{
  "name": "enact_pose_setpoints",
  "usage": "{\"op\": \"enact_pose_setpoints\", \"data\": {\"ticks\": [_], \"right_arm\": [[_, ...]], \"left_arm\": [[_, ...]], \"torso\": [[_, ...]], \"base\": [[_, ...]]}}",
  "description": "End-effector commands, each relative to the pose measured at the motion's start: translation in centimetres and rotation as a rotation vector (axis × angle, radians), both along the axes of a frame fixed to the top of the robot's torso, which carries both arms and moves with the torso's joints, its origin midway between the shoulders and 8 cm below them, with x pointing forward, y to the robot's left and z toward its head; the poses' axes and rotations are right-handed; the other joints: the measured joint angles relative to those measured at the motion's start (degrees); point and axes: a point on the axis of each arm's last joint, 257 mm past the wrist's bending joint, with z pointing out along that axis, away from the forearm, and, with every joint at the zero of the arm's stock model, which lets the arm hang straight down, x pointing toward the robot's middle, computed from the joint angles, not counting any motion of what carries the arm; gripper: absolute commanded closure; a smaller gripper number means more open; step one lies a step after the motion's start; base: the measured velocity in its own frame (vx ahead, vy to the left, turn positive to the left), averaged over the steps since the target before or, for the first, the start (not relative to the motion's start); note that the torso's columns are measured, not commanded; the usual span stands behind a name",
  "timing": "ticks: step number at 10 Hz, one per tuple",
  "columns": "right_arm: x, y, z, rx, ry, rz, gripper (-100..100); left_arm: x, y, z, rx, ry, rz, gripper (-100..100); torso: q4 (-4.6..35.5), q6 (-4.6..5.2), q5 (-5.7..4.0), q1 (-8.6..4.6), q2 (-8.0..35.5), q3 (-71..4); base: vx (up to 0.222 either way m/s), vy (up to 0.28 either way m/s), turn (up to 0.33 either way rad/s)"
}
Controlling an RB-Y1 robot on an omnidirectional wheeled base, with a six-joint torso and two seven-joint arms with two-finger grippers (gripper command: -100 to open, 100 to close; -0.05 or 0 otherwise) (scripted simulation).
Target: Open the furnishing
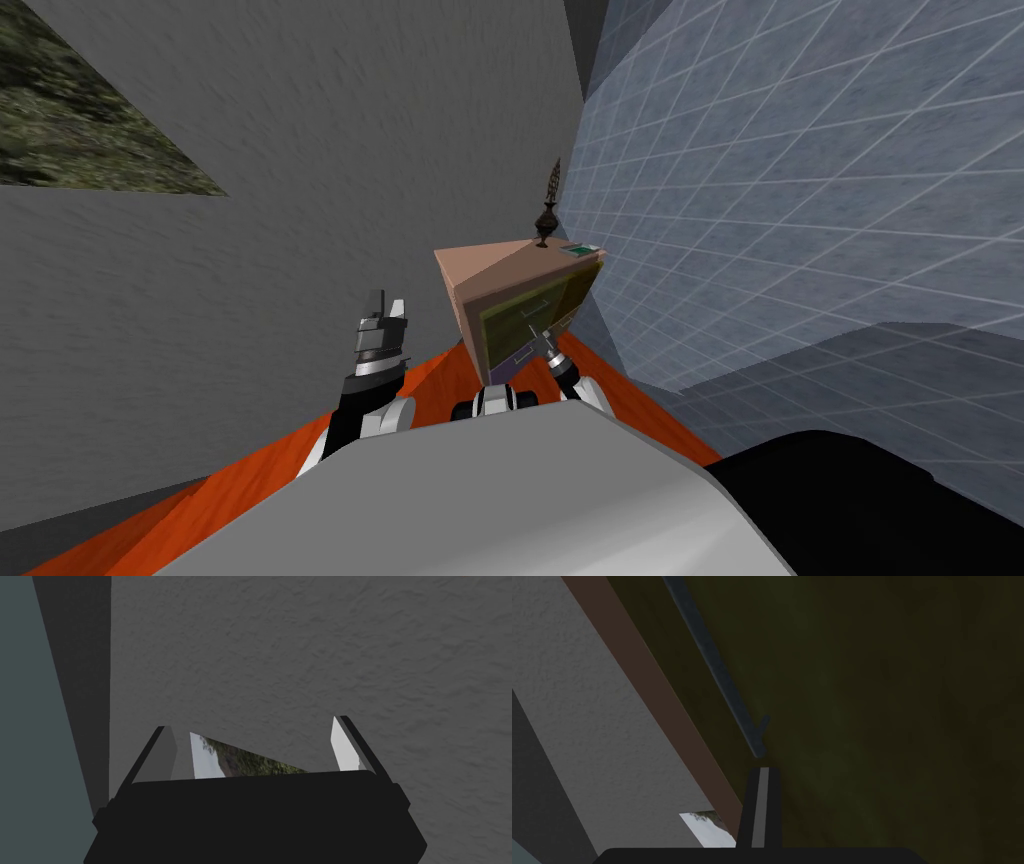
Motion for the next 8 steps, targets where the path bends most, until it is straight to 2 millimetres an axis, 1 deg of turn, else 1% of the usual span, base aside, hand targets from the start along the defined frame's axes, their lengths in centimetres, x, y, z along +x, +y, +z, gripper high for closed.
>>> {"op": "enact_pose_setpoints", "data": {"ticks": [1, 3, 4, 5, 8], "right_arm": [[0.8, -1.1, 0.4, 0.0, 0.001, -0.028, 100], [1.4, -2.0, 0.7, 0.0, 0.001, -0.049, 100], [1.2, -1.6, 0.6, 0.0, 0.0, -0.04, 100], [1.1, -2.2, 0.4, -0.034, 0.004, -0.033, -100], [0.8, -3.1, 0.1, -0.104, 0.007, -0.016, -100]], "left_arm": [[0.0, 0.0, 0.0, 0.0, 0.0, 0.0, 0], [0.0, 0.0, 0.0, 0.0, 0.0, 0.0, 0], [0.0, 0.0, 0.0, 0.0, 0.0, 0.0, 0], [0.0, 0.0, 0.0, 0.0, 0.0, 0.0, 0], [0.0, 0.0, 0.0, 0.0, 0.0, 0.0, 0]], "torso": [[-0.07, 0.01, 0.02, 0.1, -0.3, -0.17], [-0.16, 0.0, 0.05, 0.16, -0.53, -0.34], [-0.15, -0.01, 0.04, 0.13, -0.5, -0.32], [-0.2, 0.01, 0.07, 0.26, -0.76, -0.45], [-0.19, 0.0, 0.07, 0.23, -0.65, -0.41]], "base": [[-0.159, -0.065, 0.09], [-0.183, -0.074, 0.092], [-0.086, -0.04, 0.025], [-0.015, -0.003, -0.002], [0.022, 0.016, 0.006]]}}
